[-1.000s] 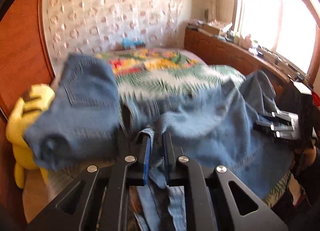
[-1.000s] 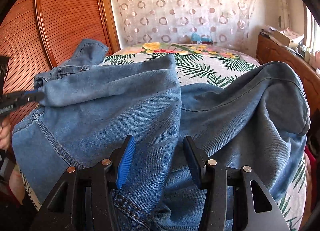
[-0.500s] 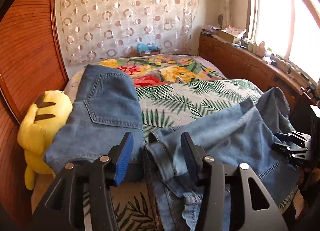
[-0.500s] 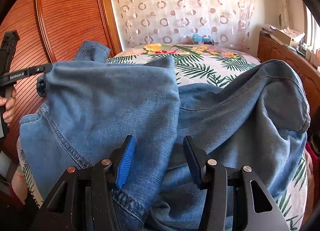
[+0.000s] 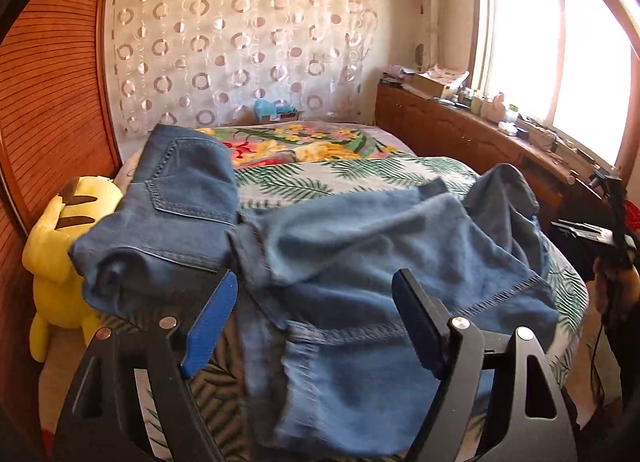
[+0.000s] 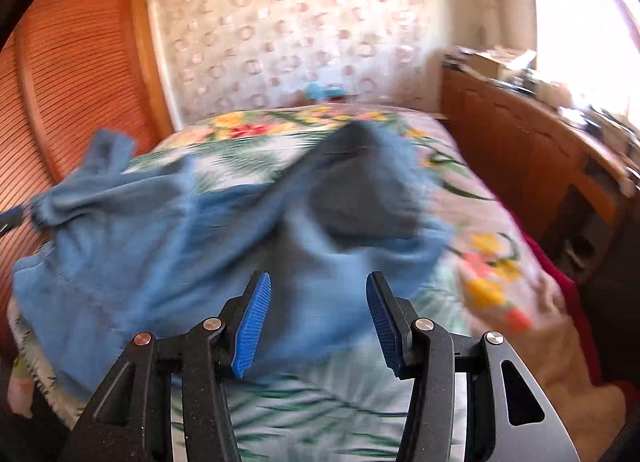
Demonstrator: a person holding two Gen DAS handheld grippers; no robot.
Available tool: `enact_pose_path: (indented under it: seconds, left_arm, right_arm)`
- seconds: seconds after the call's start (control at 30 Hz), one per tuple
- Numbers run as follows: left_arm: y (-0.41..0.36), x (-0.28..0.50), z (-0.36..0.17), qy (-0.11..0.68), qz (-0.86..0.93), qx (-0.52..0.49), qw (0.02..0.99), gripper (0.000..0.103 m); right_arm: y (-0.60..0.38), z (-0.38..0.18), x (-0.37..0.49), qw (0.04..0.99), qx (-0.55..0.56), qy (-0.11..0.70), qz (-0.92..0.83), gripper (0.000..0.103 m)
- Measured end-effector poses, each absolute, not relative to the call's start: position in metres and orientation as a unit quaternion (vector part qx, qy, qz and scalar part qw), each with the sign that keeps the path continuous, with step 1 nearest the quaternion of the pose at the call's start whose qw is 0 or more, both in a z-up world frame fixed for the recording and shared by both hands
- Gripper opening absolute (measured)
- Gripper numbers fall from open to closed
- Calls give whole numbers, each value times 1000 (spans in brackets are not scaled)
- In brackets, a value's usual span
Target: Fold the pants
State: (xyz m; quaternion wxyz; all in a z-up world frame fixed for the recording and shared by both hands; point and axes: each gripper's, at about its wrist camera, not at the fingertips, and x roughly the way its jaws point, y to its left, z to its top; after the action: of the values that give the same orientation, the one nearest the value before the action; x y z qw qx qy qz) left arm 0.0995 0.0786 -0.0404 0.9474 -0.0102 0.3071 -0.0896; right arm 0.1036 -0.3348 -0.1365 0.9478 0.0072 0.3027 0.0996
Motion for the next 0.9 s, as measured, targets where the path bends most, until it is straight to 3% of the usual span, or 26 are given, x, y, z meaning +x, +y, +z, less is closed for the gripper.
enact_pose_path:
  seconds: [0.53, 0.57, 0.63, 0.67, 0.83, 0.9]
  left_arm:
    - [42, 86, -55, 318, -108, 4, 942, 80]
    - [41, 86, -55, 317, -109, 4, 942, 80]
    - [39, 83, -54, 316, -110, 5, 942, 80]
    - [38, 83, -54, 315, -110, 6, 943, 80]
    - [32, 81, -51, 311, -111, 11, 944, 80]
    - [32, 80, -51, 311, -112, 10, 944, 80]
  right_arm:
    - [-365, -146, 164, 925, 43, 375, 45, 50]
    - [-364, -144, 169, 925, 43, 376, 46, 42]
    - [-363, -144, 170, 926, 40, 373, 44, 37]
    - [-362, -144, 170, 926, 36, 372, 42, 26]
    - [-357, -147, 174, 928, 16, 369, 56, 5]
    - [-361, -146, 170, 931, 16, 361, 58, 2]
